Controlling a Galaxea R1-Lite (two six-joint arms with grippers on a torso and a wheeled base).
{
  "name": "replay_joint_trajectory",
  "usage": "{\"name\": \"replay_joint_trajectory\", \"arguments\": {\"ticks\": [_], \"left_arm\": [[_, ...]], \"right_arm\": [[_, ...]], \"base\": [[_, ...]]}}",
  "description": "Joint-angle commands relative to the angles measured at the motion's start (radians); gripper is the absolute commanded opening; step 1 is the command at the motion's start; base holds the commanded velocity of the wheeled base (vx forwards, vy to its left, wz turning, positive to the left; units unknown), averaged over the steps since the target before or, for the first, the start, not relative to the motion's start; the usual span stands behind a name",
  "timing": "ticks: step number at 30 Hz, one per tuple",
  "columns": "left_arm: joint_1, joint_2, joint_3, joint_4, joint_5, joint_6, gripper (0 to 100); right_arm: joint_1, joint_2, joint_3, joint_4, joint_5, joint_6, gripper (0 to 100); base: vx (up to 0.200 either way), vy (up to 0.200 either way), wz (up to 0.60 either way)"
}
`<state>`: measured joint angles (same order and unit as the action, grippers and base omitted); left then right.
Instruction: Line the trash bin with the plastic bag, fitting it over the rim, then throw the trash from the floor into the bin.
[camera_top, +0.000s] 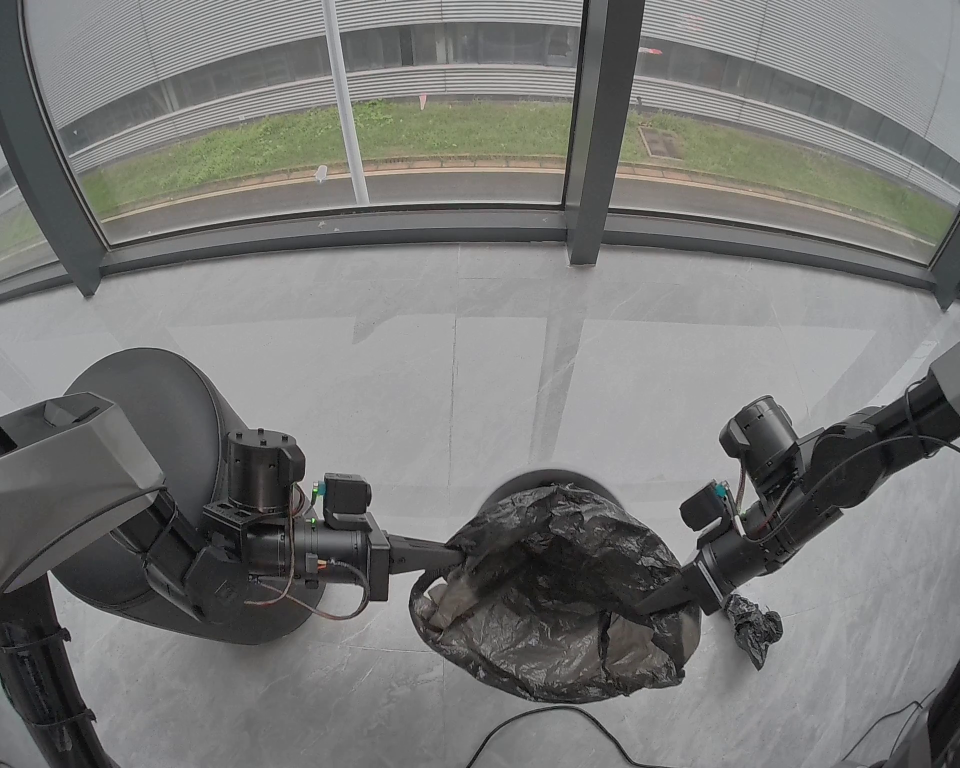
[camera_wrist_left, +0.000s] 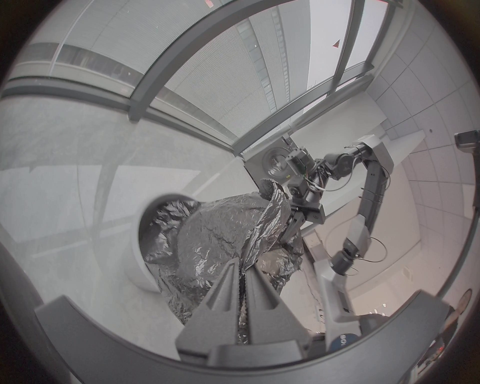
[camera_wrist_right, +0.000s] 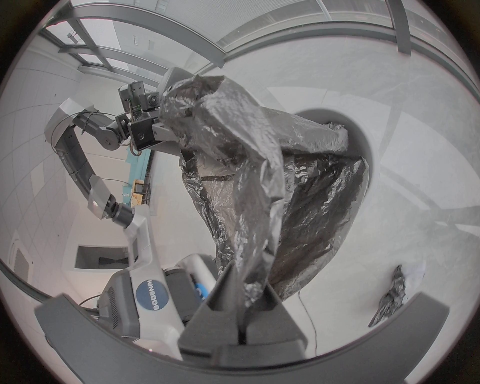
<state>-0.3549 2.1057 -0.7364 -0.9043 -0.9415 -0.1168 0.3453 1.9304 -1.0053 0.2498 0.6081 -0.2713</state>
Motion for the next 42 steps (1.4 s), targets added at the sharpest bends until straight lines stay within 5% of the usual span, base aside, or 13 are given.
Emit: {"name": "replay_joint_trajectory", "arguments": {"ticks": [1, 9, 17, 25, 42], "left_arm": [[0.036, 0.112, -0.152, 0.001, 0.052, 0.0, 0], [-0.001, 0.255, -0.351, 0.002, 0.087, -0.023, 0], [-0.036, 0.27, -0.365, -0.004, 0.09, -0.052, 0], [-0.015, 0.309, -0.37, -0.166, 0.17, -0.058, 0], [-0.05, 0.332, -0.353, -0.176, 0.216, -0.063, 0]], "right_arm": [[-0.014, 0.139, -0.09, -0.084, -0.013, 0.0, 0], [-0.031, 0.177, -0.125, -0.141, -0.074, -0.002, 0], [-0.066, 0.194, -0.125, -0.147, -0.137, -0.003, 0], [-0.063, 0.277, -0.202, -0.322, -0.195, -0.029, 0], [-0.054, 0.314, -0.22, -0.354, -0.309, -0.144, 0]], "base": [[0.0, 0.0, 0.0], [0.0, 0.0, 0.0], [0.0, 0.0, 0.0], [0.0, 0.0, 0.0], [0.0, 0.0, 0.0]]}}
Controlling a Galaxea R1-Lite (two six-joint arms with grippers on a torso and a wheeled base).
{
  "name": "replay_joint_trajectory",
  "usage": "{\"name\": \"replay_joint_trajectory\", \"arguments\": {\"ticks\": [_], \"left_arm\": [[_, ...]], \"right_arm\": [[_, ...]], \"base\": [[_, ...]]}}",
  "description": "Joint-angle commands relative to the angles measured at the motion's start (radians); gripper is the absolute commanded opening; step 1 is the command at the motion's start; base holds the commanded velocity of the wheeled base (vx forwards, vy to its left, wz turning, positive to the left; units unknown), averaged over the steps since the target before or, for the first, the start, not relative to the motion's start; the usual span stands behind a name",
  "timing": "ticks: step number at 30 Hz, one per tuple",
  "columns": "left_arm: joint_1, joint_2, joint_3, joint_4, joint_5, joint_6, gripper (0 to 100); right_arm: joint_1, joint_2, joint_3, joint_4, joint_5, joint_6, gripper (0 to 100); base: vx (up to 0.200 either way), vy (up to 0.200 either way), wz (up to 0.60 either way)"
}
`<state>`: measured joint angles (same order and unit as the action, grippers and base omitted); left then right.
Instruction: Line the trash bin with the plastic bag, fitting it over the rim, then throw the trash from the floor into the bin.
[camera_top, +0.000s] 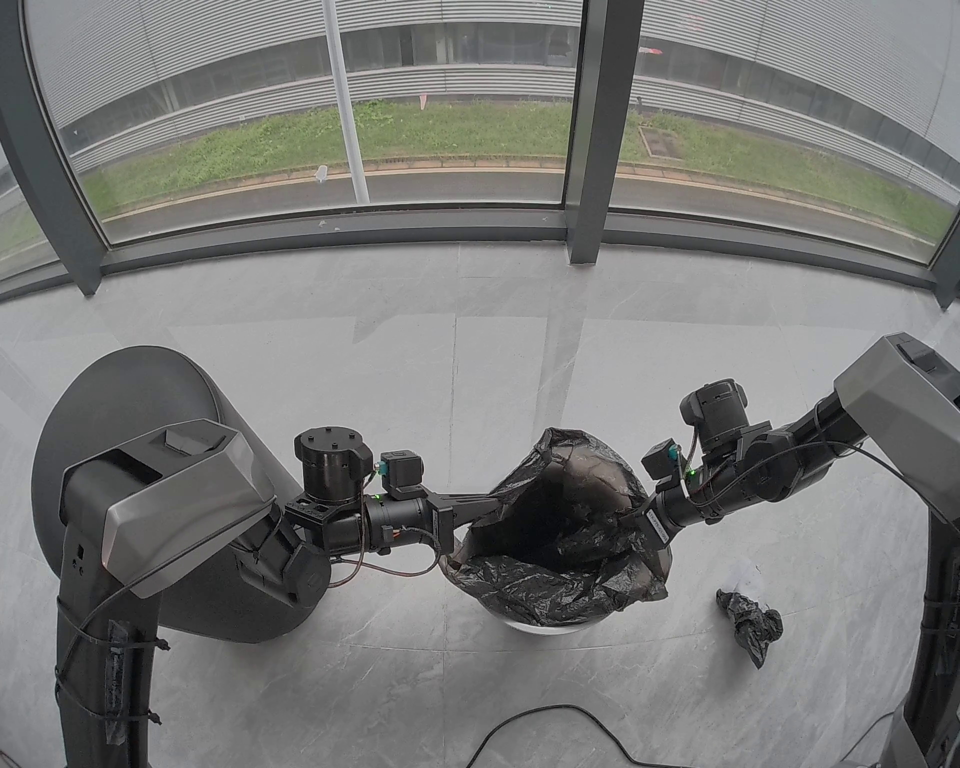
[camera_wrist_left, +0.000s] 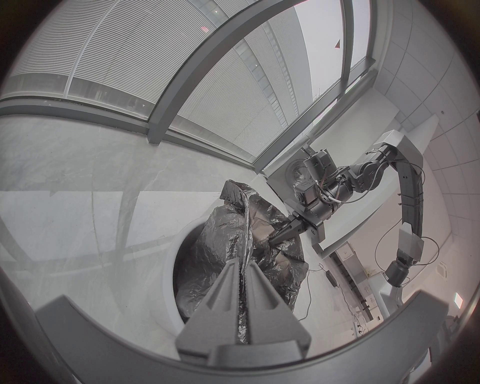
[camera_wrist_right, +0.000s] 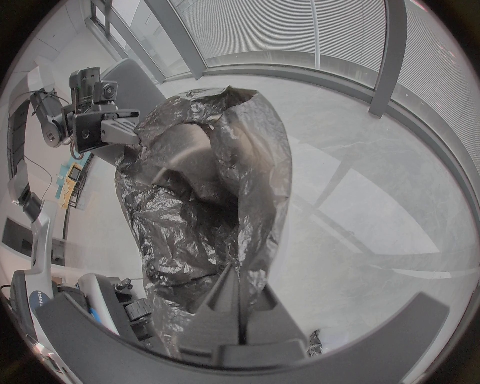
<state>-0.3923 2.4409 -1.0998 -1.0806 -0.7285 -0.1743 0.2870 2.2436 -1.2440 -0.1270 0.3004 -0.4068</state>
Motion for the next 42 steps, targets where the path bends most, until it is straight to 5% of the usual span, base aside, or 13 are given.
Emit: {"name": "replay_joint_trajectory", "arguments": {"ticks": [1, 7, 11, 21, 29, 42], "left_arm": [[-0.014, -0.006, 0.017, 0.001, 0.003, -0.005, 0], [-0.01, -0.08, 0.046, 0.015, -0.006, -0.097, 0], [-0.003, -0.118, 0.017, 0.019, -0.008, -0.179, 0], [-0.011, -0.198, 0.035, 0.16, -0.042, -0.186, 0], [-0.019, -0.201, 0.084, 0.214, -0.055, -0.171, 0], [-0.019, -0.138, 0.13, 0.206, -0.042, -0.1, 0]], "right_arm": [[0.006, -0.006, 0.021, 0.041, -0.001, -0.014, 0], [0.001, -0.048, -0.002, 0.162, 0.0, -0.023, 0], [-0.003, -0.093, -0.1, 0.394, -0.001, -0.024, 0], [0.004, -0.101, -0.149, 0.523, -0.001, -0.026, 0], [0.004, -0.084, -0.072, 0.481, -0.007, -0.044, 0], [0.004, -0.001, 0.011, 0.172, -0.037, -0.047, 0]], "base": [[0.0, 0.0, 0.0], [0.0, 0.0, 0.0], [0.0, 0.0, 0.0], [0.0, 0.0, 0.0], [0.0, 0.0, 0.0], [0.0, 0.0, 0.0]]}}
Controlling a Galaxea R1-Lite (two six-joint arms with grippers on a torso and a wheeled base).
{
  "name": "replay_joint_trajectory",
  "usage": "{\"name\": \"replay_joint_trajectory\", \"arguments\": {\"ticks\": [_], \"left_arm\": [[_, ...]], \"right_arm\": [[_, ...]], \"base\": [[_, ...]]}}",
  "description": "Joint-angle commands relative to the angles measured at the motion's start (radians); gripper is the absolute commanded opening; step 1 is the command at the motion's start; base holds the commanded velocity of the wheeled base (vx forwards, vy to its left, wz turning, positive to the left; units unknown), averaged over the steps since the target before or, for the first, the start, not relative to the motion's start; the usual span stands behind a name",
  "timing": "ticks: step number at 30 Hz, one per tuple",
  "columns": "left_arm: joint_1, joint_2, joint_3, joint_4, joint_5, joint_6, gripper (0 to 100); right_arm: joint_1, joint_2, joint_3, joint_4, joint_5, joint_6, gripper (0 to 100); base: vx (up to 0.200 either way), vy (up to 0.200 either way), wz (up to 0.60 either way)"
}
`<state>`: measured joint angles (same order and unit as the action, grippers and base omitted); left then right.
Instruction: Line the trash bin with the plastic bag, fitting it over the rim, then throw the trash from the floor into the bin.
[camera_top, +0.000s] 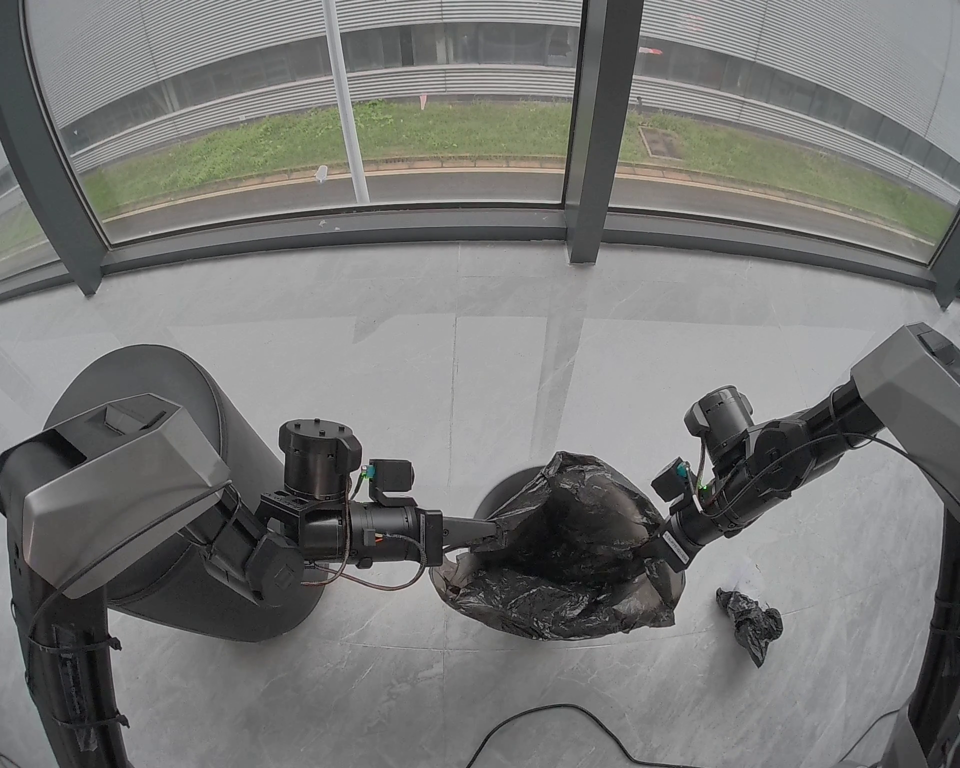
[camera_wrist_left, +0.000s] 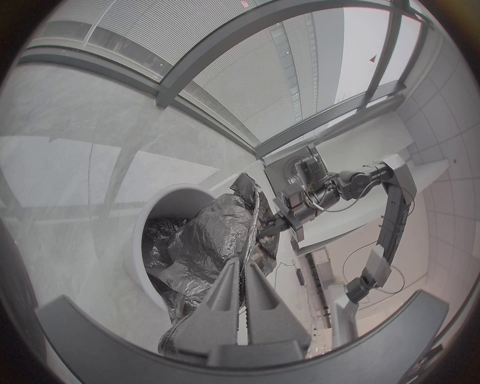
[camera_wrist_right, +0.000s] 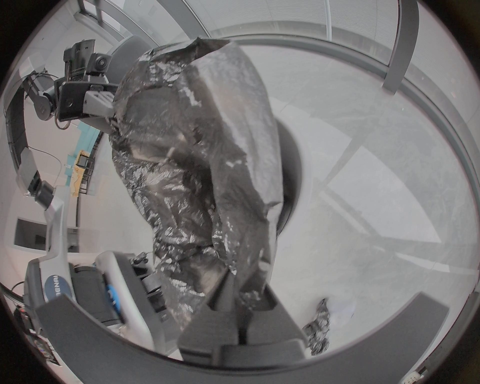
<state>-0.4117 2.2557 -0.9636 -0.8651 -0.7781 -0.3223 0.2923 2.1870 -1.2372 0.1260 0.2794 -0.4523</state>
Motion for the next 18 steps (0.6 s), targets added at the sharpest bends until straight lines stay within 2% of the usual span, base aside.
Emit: {"name": "replay_joint_trajectory", "arguments": {"ticks": [1, 5, 12, 18], "left_arm": [[0.002, 0.064, -0.018, -0.018, 0.008, 0.08, 0], [0.014, 0.136, -0.096, -0.055, 0.057, 0.195, 0], [0.013, 0.166, -0.175, -0.074, 0.08, 0.198, 0], [0.016, 0.159, -0.172, -0.075, 0.099, 0.203, 0]], "right_arm": [[-0.001, 0.068, 0.002, -0.12, -0.017, -0.003, 0], [-0.004, 0.088, 0.004, -0.22, -0.02, -0.016, 0], [-0.012, 0.088, 0.002, -0.249, -0.032, -0.019, 0], [-0.022, 0.079, 0.002, -0.302, -0.034, -0.02, 0]], "base": [[0.0, 0.0, 0.0], [0.0, 0.0, 0.0], [0.0, 0.0, 0.0], [0.0, 0.0, 0.0]]}}
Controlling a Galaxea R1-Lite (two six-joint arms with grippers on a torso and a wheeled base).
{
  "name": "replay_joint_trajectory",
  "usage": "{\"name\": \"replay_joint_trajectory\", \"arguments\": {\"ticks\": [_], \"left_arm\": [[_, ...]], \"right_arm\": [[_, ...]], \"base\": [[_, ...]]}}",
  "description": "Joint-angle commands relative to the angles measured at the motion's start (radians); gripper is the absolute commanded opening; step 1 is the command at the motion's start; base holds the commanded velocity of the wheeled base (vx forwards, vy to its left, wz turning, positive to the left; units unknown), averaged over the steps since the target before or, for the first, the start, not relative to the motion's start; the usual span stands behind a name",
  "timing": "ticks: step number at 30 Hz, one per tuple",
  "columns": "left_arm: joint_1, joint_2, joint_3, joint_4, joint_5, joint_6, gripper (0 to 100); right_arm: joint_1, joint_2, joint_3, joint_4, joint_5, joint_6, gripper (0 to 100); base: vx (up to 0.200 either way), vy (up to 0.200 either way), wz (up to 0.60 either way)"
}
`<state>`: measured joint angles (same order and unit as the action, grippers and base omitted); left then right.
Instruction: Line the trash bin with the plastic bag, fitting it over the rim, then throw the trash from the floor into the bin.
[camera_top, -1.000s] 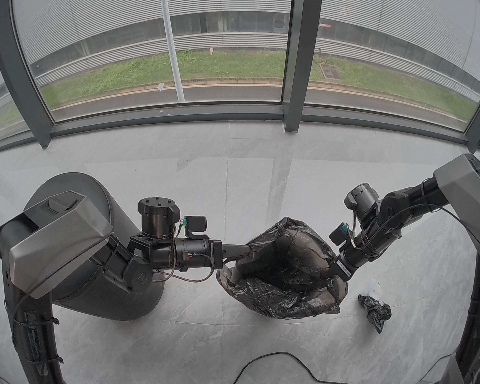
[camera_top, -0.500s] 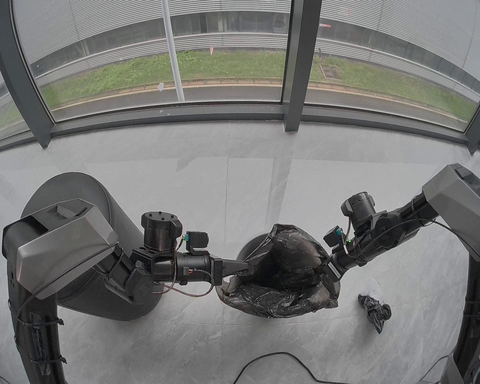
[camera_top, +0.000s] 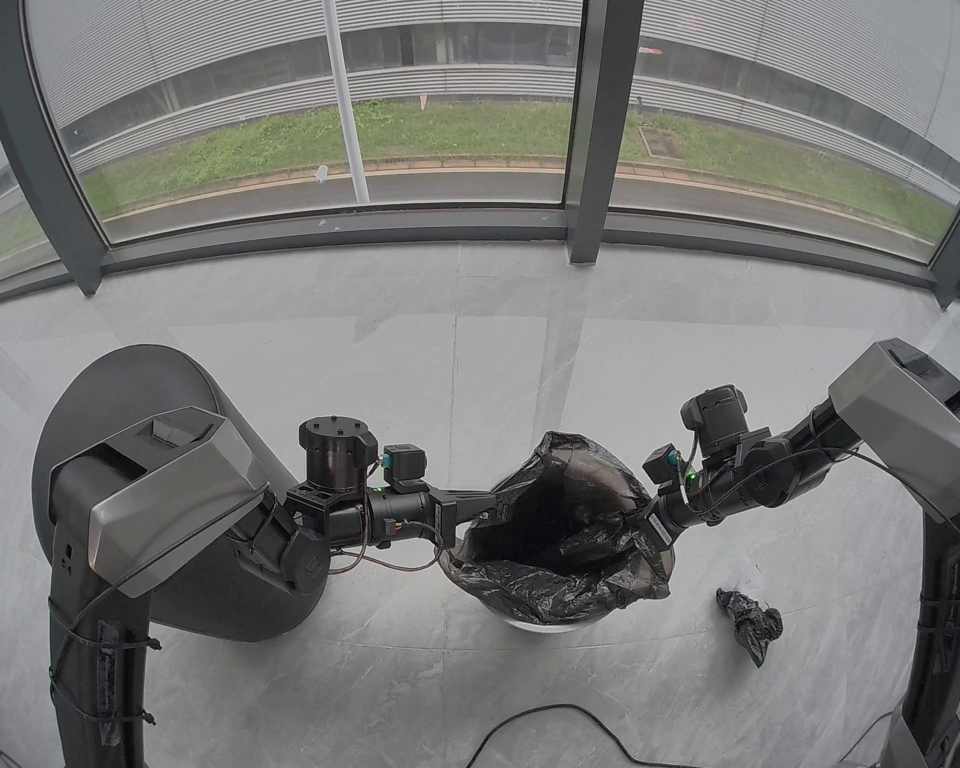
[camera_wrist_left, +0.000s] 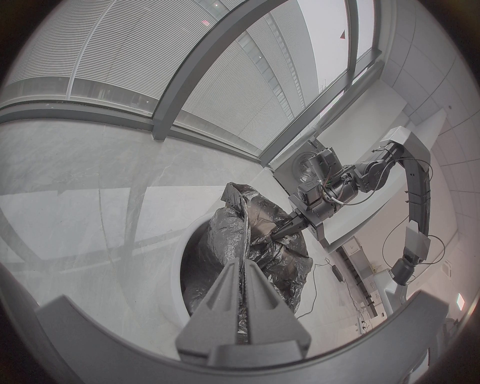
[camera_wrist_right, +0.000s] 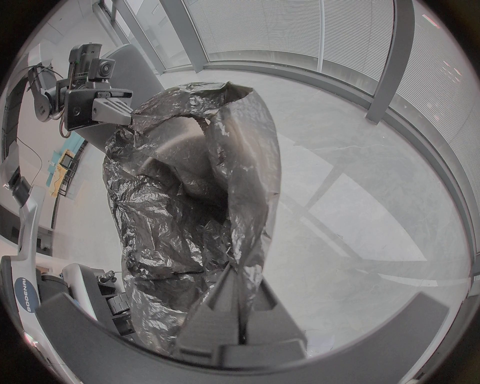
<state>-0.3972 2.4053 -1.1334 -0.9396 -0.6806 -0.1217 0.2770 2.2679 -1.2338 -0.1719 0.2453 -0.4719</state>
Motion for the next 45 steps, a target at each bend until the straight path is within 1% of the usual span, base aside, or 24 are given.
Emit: {"name": "replay_joint_trajectory", "arguments": {"ticks": [1, 6, 7, 11, 17, 25, 27, 28, 29, 30, 31, 32, 33, 37, 41, 45], "left_arm": [[0.001, 0.006, 0.0, -0.002, 0.001, 0.002, 0], [0.0, 0.006, -0.002, -0.002, 0.001, 0.002, 0], [0.0, 0.008, -0.002, -0.002, 0.003, 0.001, 0], [0.0, 0.009, -0.005, -0.019, 0.003, -0.001, 0], [0.0, 0.011, 0.004, -0.03, 0.003, -0.003, 0], [0.0, 0.018, 0.003, -0.036, 0.007, -0.001, 0], [-0.003, 0.025, 0.004, -0.036, 0.01, 0.004, 0], [-0.006, 0.032, 0.003, -0.035, 0.021, 0.005, 0], [-0.006, 0.032, 0.003, -0.035, 0.021, 0.005, 0], [-0.011, 0.044, 0.0, -0.035, 0.053, 0.007, 0], [-0.012, 0.052, 0.0, -0.035, 0.07, 0.007, 0], [-0.012, 0.052, 0.0, -0.035, 0.07, 0.007, 0], [-0.018, 0.067, -0.003, -0.035, 0.099, 0.007, 0], [-0.018, 0.094, -0.009, -0.035, 0.135, 0.007, 0], [-0.009, 0.117, -0.048, -0.025, 0.164, 0.007, 0], [0.008, 0.155, -0.098, -0.025, 0.167, 0.007, 0]], "right_arm": [[-0.01, -0.007, 0.001, -0.004, 0.0, -0.001, 0], [-0.027, -0.022, 0.002, -0.006, 0.0, -0.002, 0], [-0.033, -0.024, 0.008, -0.008, 0.0, -0.004, 100], [-0.036, -0.025, 0.019, -0.024, 0.0, -0.019, 100], [-0.041, -0.022, 0.04, -0.051, -0.001, -0.017, 100], [-0.055, -0.024, 0.051, -0.11, -0.029, -0.019, 100], [-0.061, -0.03, 0.053, -0.11, -0.049, -0.019, 100], [-0.065, -0.036, 0.057, -0.11, -0.064, -0.019, 100], [-0.065, -0.036, 0.057, -0.11, -0.064, -0.019, 100], [-0.075, -0.042, 0.068, -0.11, -0.089, -0.019, 100], [-0.078, -0.044, 0.074, -0.11, -0.095, -0.019, 100], [-0.078, -0.044, 0.074, -0.11, -0.095, -0.019, 100], [-0.081, -0.044, 0.086, -0.118, -0.098, -0.02, 100], [-0.076, -0.044, 0.094, -0.155, -0.087, -0.02, 100], [-0.036, -0.071, 0.096, -0.178, -0.072, -0.017, 100], [0.007, -0.106, 0.12, -0.179, -0.051, -0.017, 100]], "base": [[0.0, 0.0, 0.0], [0.0, 0.0, 0.0], [0.0, 0.0, 0.0], [0.0, 0.0, 0.0], [0.0, 0.0, 0.0], [0.0, 0.0, 0.0], [0.0, 0.0, 0.0], [0.0, 0.0, 0.0], [0.0, 0.0, 0.0], [0.0, 0.0, 0.0], [0.0, 0.0, 0.0], [0.0, 0.0, 0.0], [0.0, 0.0, 0.0], [0.0, 0.0, 0.0], [0.0, 0.0, 0.0], [0.0, 0.0, 0.0]]}}
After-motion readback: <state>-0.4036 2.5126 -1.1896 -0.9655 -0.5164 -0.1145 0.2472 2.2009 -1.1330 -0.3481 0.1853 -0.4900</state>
